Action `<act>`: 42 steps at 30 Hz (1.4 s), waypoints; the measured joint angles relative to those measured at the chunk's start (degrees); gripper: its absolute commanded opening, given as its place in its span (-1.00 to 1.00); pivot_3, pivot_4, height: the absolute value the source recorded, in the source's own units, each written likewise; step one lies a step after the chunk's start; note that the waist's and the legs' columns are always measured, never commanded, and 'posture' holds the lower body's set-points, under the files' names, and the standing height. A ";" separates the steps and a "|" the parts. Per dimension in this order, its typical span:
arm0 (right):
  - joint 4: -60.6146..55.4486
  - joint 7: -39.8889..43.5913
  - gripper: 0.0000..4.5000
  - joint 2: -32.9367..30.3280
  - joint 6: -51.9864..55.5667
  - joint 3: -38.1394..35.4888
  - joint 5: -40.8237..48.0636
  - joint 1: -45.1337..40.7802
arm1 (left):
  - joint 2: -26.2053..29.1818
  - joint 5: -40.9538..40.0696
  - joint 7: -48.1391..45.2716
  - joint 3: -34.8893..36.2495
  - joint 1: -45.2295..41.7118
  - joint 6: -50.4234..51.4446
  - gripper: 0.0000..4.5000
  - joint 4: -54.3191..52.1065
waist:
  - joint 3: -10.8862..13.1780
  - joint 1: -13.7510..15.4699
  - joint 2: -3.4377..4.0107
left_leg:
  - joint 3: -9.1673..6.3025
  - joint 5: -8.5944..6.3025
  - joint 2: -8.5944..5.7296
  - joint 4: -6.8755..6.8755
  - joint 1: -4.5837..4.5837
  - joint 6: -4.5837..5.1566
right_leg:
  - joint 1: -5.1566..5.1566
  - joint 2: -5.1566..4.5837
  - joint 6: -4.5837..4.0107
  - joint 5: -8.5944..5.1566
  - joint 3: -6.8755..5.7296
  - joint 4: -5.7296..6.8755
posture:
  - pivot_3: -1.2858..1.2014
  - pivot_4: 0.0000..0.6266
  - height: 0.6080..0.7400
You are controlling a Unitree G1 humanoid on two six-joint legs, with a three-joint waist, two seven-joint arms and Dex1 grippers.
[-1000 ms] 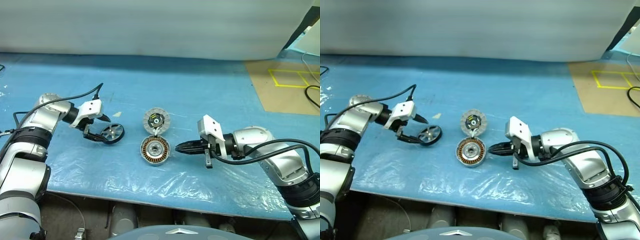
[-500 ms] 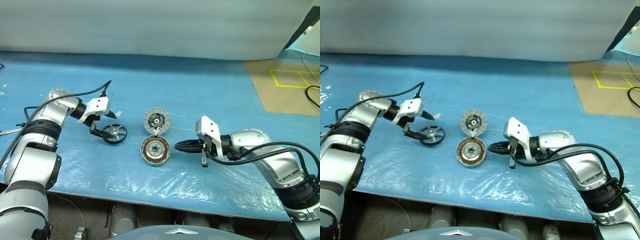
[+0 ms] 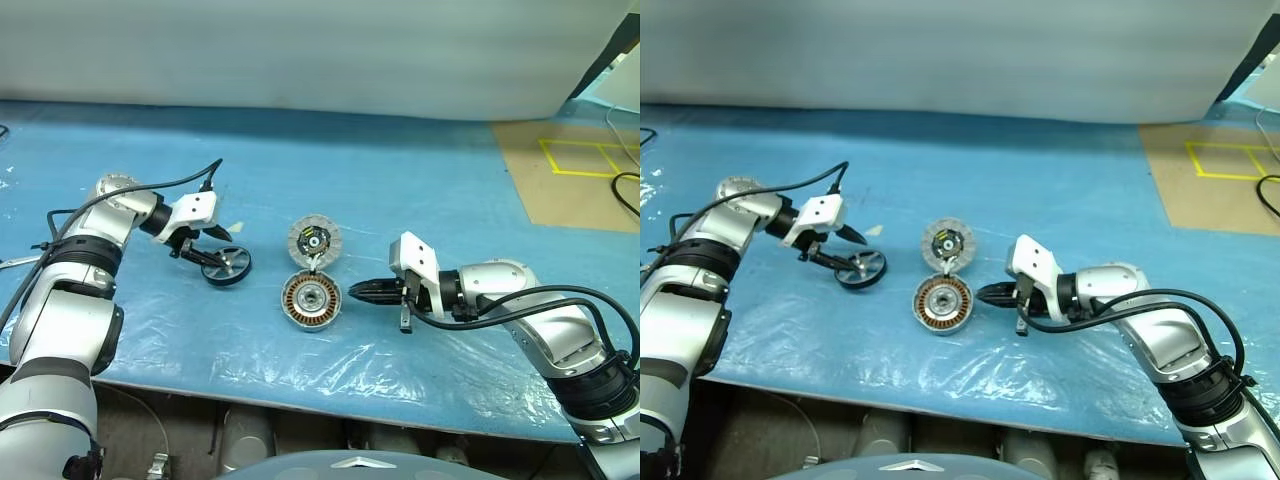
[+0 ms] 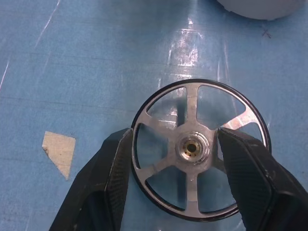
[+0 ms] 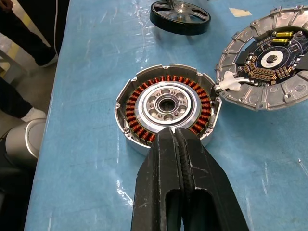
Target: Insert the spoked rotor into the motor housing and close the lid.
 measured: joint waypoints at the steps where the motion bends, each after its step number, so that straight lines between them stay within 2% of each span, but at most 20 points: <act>1: 0.00 -0.12 -1.00 0.00 0.00 0.02 -0.11 0.04 | 0.01 0.11 -0.09 -0.36 0.00 0.06 0.29 0.00 | 0.00 0.01 0.00 | 0.00 0.00 0.00 0.00 0.01 0.00 | 0.00 0.00 0.00 0.00 0.00 0.00 | 0.03 -0.52 1.00; 15: -0.11 -1.66 -1.00 -0.03 0.00 0.53 -1.37 1.44 | 0.16 0.16 -0.53 -2.57 0.00 0.92 0.29 -0.10 | 0.01 0.00 -0.01 | 0.00 0.00 0.00 0.00 0.04 0.00 | 0.02 -0.01 0.00 0.00 0.00 0.01 | 0.03 -0.52 1.00; 26: -0.14 -2.12 -1.00 -0.01 -0.09 1.08 -2.22 1.50 | 2.38 -2.99 -0.50 -8.10 1.72 3.16 0.29 -4.27 | 0.02 -0.04 0.00 | 0.00 0.00 0.01 -0.02 0.03 -0.01 | 0.02 0.00 0.00 0.00 -0.01 -0.01 | 0.03 -0.52 1.00; 34: -0.13 -2.12 -1.00 -0.01 -0.16 1.14 -2.87 1.48 | 2.36 -2.83 -0.50 -8.26 2.69 2.89 0.29 -4.35 | 0.02 -0.02 0.00 | 0.00 0.00 0.01 -0.01 0.03 0.00 | 0.02 -0.01 0.00 0.00 -0.01 0.00 | 0.03 -0.52 1.00; 36: -0.13 -2.11 -1.00 -0.01 -0.16 1.14 -2.99 1.48 | 2.36 -2.80 -0.50 -8.21 2.82 2.50 0.15 -4.35 | 0.02 -0.02 0.00 | 0.00 0.00 0.01 -0.01 0.03 0.00 | 0.02 -0.01 0.00 0.00 -0.01 0.00 | 0.03 -0.52 1.00; 40: -0.13 -2.11 -1.00 -0.01 -0.16 1.13 -3.06 1.48 | 2.37 -2.42 -0.27 -6.89 2.83 1.73 -0.25 -4.41 | 0.00 -0.02 0.10 | 0.01 0.00 -0.04 -0.02 0.15 -0.01 | 0.12 -0.04 0.00 0.00 0.01 0.00 | 0.03 -0.52 1.00; 42: -0.13 -2.11 -1.00 0.01 -0.16 1.13 -3.07 1.45 | 2.20 -2.33 0.19 -6.02 2.95 1.65 -0.25 -4.38 | 0.01 0.11 0.11 | 0.00 0.00 -0.04 -0.01 0.17 0.00 | 0.16 -0.06 0.00 0.00 0.00 0.01 | 0.03 -0.52 1.00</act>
